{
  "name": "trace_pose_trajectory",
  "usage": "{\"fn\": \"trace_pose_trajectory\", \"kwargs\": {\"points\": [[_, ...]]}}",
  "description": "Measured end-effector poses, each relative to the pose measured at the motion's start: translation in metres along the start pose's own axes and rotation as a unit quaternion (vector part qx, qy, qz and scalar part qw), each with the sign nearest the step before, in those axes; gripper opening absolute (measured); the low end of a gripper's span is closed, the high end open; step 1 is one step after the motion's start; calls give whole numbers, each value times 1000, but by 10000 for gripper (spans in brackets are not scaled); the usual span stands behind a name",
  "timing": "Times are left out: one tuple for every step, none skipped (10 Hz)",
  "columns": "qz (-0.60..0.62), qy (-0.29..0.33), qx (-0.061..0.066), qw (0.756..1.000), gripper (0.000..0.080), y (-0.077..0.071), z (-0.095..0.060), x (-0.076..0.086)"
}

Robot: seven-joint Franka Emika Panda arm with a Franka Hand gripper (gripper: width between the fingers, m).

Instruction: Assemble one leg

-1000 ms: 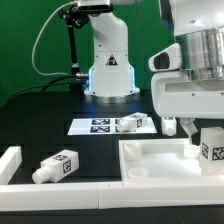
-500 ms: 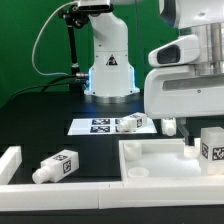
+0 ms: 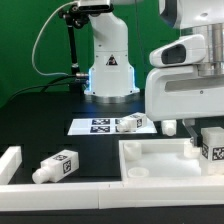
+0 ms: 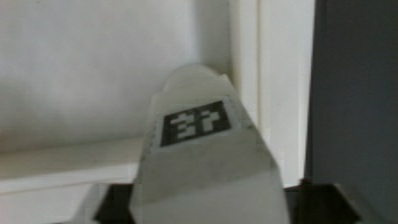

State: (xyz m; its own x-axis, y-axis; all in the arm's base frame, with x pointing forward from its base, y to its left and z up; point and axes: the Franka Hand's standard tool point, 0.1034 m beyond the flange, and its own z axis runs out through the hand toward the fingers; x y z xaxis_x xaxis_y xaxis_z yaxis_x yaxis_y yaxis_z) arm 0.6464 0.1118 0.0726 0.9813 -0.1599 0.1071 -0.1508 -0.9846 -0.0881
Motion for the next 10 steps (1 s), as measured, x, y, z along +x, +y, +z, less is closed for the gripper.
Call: {"fn": "trace_pose_trajectory", "kwargs": {"points": [[61, 2, -1, 998, 285, 2, 1, 1], [115, 4, -4, 993, 287, 4, 1, 2], [151, 4, -5, 989, 288, 4, 1, 2], [208, 5, -6, 978, 288, 6, 1, 2], [271, 5, -7, 962, 287, 8, 1, 2], [336, 5, -8, 942, 288, 9, 1, 1], [405, 2, -9, 914, 288, 10, 1, 0], [481, -5, -7, 876, 288, 11, 0, -1], [535, -15, 0, 845, 288, 11, 0, -2], [609, -25, 8, 793, 288, 12, 0, -3]]}}
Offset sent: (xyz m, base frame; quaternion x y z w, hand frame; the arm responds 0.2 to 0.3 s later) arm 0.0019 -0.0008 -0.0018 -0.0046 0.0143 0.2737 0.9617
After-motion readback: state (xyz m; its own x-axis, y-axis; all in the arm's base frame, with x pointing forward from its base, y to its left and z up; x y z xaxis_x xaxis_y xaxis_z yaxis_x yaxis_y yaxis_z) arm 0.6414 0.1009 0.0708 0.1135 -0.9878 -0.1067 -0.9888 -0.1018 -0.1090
